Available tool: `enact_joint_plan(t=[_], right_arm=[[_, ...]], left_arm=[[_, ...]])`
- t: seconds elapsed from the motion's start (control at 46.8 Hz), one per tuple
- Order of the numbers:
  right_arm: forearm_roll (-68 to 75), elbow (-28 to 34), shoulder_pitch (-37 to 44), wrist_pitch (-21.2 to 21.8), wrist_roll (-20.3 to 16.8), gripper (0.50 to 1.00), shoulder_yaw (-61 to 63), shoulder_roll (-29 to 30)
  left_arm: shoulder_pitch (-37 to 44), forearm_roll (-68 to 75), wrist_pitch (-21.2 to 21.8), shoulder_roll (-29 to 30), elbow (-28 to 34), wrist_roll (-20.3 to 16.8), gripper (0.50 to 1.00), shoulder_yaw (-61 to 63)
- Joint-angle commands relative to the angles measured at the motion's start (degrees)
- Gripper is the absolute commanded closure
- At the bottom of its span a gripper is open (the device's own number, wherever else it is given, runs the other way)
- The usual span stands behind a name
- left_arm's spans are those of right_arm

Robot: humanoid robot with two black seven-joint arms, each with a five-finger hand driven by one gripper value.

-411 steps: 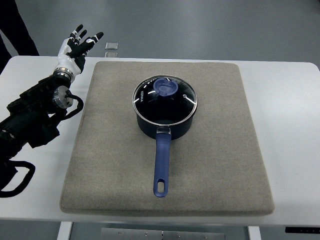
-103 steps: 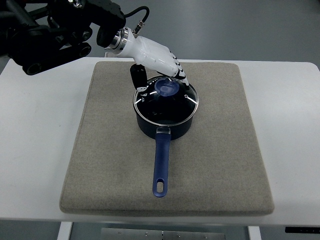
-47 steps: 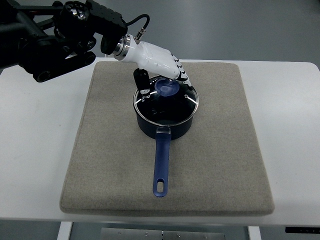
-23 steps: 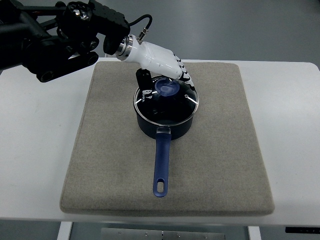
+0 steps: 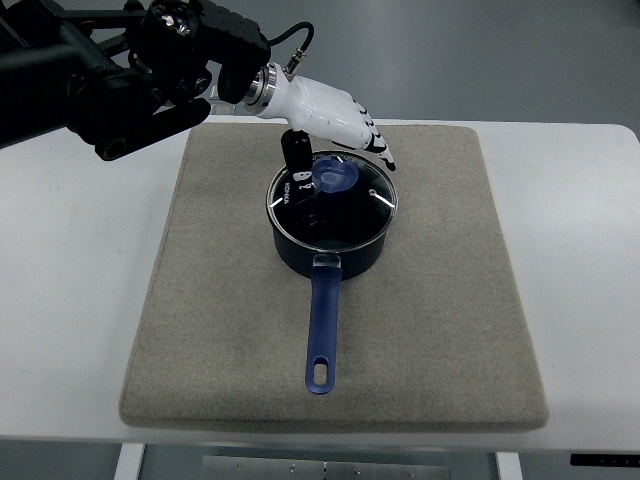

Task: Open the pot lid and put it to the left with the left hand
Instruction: 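Close the left hand fingers around the blue lid knob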

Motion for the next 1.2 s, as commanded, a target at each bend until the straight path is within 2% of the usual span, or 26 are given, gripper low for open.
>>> enact_joint_plan(t=[0.0, 0.513, 0.705, 0.919, 1.068, 1.175], right_arm=[[0.0, 0.0, 0.0, 0.0, -0.1, 0.583, 0.0, 0.0], [0.0, 0.0, 0.0, 0.0, 0.0, 0.583, 0.0, 0.0], [0.0, 0.0, 0.0, 0.0, 0.0, 0.583, 0.0, 0.0], [0.0, 0.0, 0.0, 0.0, -0.1, 0.583, 0.0, 0.0], [0.0, 0.0, 0.0, 0.0, 0.0, 0.583, 0.0, 0.0], [0.0, 0.0, 0.0, 0.0, 0.0, 0.583, 0.0, 0.0]], left_arm=[[-0.2, -0.1, 0.0, 0.0, 0.0, 0.0, 0.542, 0.0], [-1.2, 0.0, -1.0, -1.4, -0.4, 0.0, 0.544, 3.2], [-2.2, -0.3, -4.3, -1.6, -0.4, 0.0, 0.557, 3.0], [-2.3, -0.7, -5.1, -1.6, -0.5, 0.0, 0.557, 2.9], [-2.7, -0.7, -8.3, -1.6, -0.3, 0.0, 0.566, 2.9], [-2.7, -0.8, -8.6, -1.6, -0.1, 0.0, 0.57, 2.9]])
